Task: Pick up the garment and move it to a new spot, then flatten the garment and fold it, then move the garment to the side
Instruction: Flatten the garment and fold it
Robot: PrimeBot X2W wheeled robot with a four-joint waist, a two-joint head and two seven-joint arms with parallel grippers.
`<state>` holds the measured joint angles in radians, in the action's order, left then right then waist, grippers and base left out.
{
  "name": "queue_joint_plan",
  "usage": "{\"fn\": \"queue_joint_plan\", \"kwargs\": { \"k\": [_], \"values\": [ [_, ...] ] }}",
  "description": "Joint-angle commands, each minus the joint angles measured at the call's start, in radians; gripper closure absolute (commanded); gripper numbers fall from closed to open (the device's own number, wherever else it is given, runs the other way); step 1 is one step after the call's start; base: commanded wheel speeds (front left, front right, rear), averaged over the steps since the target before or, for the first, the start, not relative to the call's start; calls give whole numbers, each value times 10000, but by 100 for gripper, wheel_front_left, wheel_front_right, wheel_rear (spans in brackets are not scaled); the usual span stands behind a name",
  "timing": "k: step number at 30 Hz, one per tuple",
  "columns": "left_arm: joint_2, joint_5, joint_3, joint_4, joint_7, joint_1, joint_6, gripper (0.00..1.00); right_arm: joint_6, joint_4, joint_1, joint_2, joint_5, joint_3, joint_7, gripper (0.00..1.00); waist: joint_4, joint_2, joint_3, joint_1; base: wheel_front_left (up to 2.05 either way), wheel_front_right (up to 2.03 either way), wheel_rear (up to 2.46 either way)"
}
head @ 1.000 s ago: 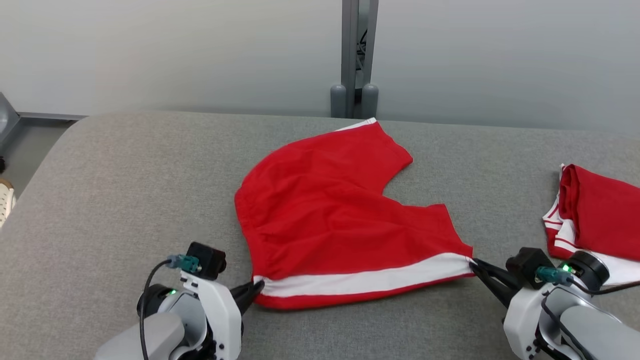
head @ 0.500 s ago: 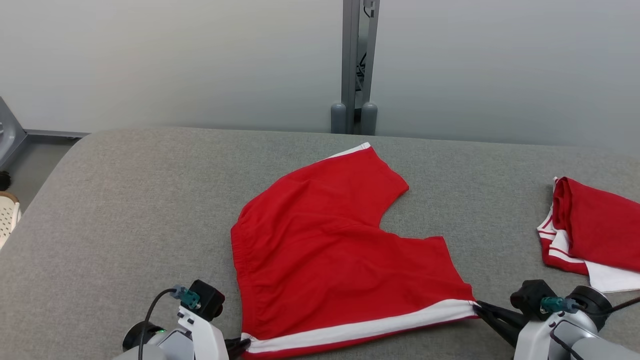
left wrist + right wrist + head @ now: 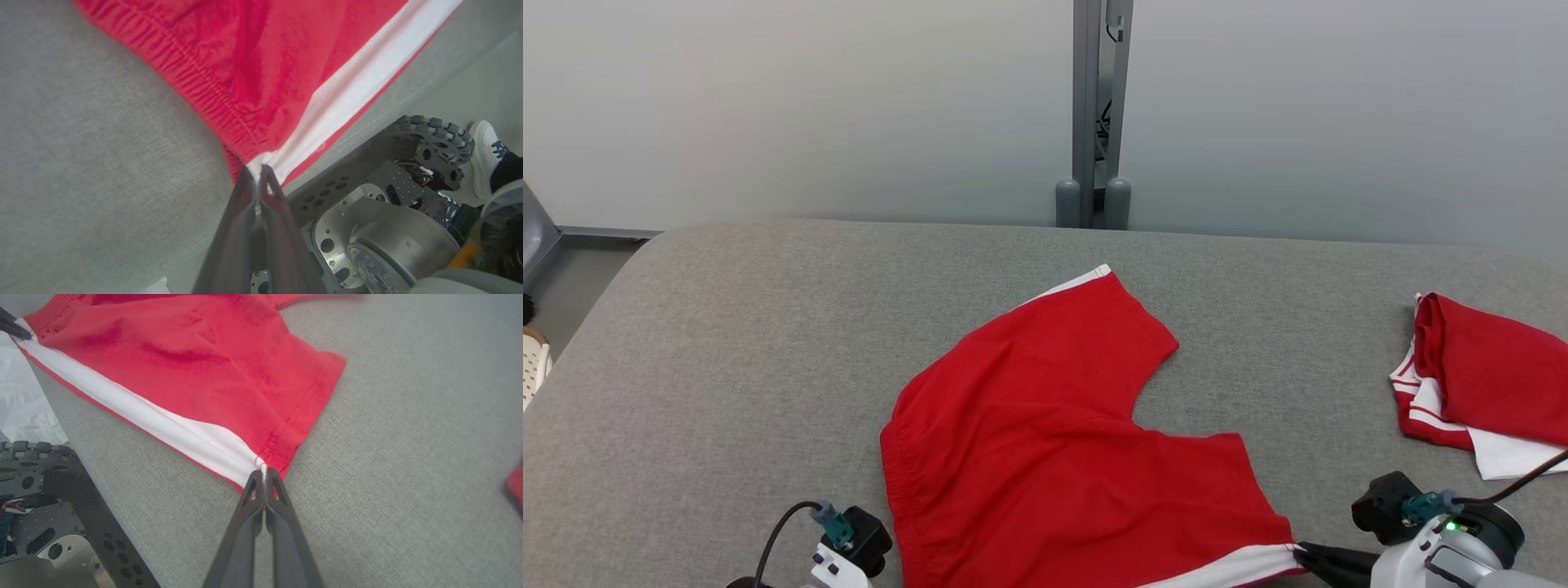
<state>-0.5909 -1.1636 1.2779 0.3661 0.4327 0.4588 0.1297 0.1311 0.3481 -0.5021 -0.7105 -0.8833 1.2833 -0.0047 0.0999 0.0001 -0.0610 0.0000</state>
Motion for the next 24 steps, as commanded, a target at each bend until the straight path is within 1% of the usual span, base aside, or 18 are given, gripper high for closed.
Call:
{"fn": "queue_joint_plan", "kwargs": {
  "k": [1,6,10,12,15,20,24],
  "values": [
    [-142,-115,-6,-42,138,-16,14,100,-6,-90,79,-151,-96,-7,83,100,8,-1,12,0,0,0,0],
    [-267,-391,-156,-215,137,97,14,100,-6,-278,-131,-292,-266,-6,-5,100,41,-1,72,0,0,0,0],
    [-352,-1019,-574,-425,23,94,14,100,-6,-235,-409,-308,-412,-4,-378,100,102,-1,163,0,0,0,0],
    [-433,-1446,-798,-581,93,93,14,100,-6,-206,-608,-321,-600,-3,-578,100,151,-1,218,0,0,0,0],
    [-569,-2333,-1217,-893,323,63,14,100,-6,-65,-951,-319,-1216,-30,-831,100,237,-1,315,0,0,0,0],
    [-864,-3693,-1814,-1434,908,266,14,100,-5,16,-1740,-364,-1803,-22,-961,100,428,-1,616,0,0,0,0],
    [-902,-4585,-2387,-1726,1160,511,14,100,-5,94,-2475,-398,-2166,-17,-995,100,616,-1,985,0,0,0,0]
  ]
}}
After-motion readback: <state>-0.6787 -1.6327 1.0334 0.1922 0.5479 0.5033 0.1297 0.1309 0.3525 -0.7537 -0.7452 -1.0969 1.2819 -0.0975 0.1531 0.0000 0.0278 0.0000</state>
